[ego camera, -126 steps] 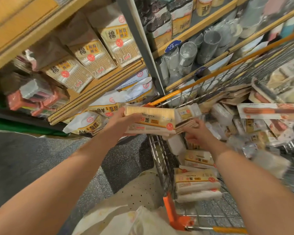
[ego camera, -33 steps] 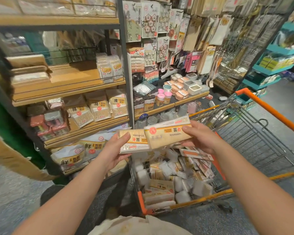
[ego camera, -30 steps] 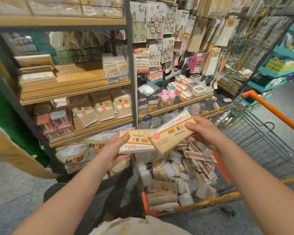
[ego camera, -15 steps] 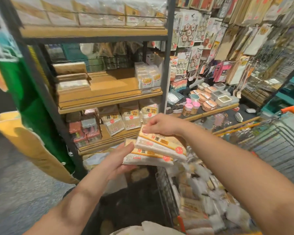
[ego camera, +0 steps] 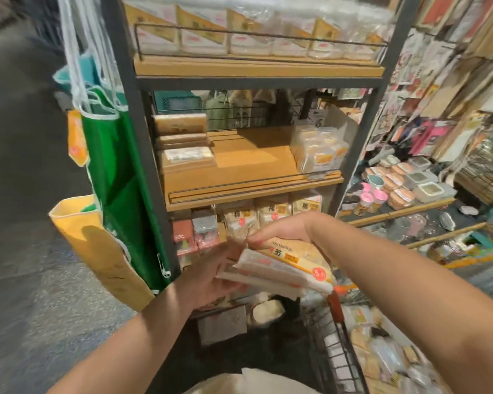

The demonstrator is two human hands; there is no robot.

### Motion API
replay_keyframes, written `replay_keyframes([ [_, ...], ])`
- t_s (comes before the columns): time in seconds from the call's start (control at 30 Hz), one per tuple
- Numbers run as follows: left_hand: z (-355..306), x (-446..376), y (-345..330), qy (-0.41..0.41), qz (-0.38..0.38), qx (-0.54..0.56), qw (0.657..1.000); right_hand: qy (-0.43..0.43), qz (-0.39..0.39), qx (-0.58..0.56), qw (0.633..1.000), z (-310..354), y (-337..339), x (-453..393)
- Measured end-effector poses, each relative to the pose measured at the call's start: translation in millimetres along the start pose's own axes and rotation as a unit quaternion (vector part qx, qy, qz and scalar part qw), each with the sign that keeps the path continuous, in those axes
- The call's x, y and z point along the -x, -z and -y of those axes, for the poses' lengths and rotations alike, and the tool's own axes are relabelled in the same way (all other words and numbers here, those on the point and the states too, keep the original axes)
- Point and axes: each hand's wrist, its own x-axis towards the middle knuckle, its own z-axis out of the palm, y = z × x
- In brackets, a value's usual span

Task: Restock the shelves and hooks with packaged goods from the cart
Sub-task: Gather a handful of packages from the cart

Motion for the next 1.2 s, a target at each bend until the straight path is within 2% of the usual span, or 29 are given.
replay_keyframes([
  [0.07,-9,1,4,-0.020,0.025,0.023,0.999,0.009,-0.031,-0.023,0.999,1,7,-5],
  [0.17,-22,-4,11,-0.032,-0.021,-0.047,0.998,0.031,-0.025,-0.047,0.998,7,13,-9],
  [0.27,-40,-7,11,0.030,-0.072,-0.163,0.984,0.031,-0.033,-0.035,0.998,8,19,-17],
  [0.37,-47,-15,5,0.095,-0.092,-0.196,0.972,0.038,0.001,-0.077,0.996,2,27,-26],
  [0.4,-46,-19,2,0.108,-0.104,-0.191,0.970,0.033,-0.023,-0.102,0.994,3,26,-26],
  [0.47,-41,-26,-3,0.133,-0.118,-0.173,0.969,0.042,-0.120,-0.123,0.984,3,28,-29],
  [0.6,-29,-45,-10,0.146,-0.141,-0.113,0.973,-0.032,-0.202,0.049,0.978,6,49,-34],
  [0.7,-35,-58,-17,0.110,-0.162,-0.121,0.973,0.085,-0.302,0.133,0.940,11,77,-33],
  [0.73,-41,-61,-19,0.097,-0.168,-0.124,0.973,0.093,-0.278,0.099,0.951,15,88,-28],
  [0.8,-56,-67,-19,0.070,-0.172,-0.125,0.975,0.028,-0.123,-0.018,0.992,23,116,-17],
  [0.83,-64,-69,-18,0.051,-0.170,-0.122,0.977,0.015,-0.069,-0.029,0.997,26,130,-11],
  [0.87,-71,-72,-17,0.030,-0.169,-0.112,0.979,0.021,-0.032,-0.028,0.999,30,143,0],
  [0.93,-83,-76,-17,-0.008,-0.184,-0.076,0.980,0.090,0.013,-0.070,0.993,35,164,19],
  [1.0,-90,-79,-19,-0.023,-0.200,-0.058,0.978,0.154,0.008,-0.166,0.974,35,173,31],
  [1.1,-89,-79,-21,-0.021,-0.205,-0.059,0.977,0.201,0.023,-0.288,0.936,27,168,40],
  [1.2,-85,-78,-24,-0.030,-0.220,-0.047,0.974,0.227,-0.055,-0.280,0.931,17,151,49],
])
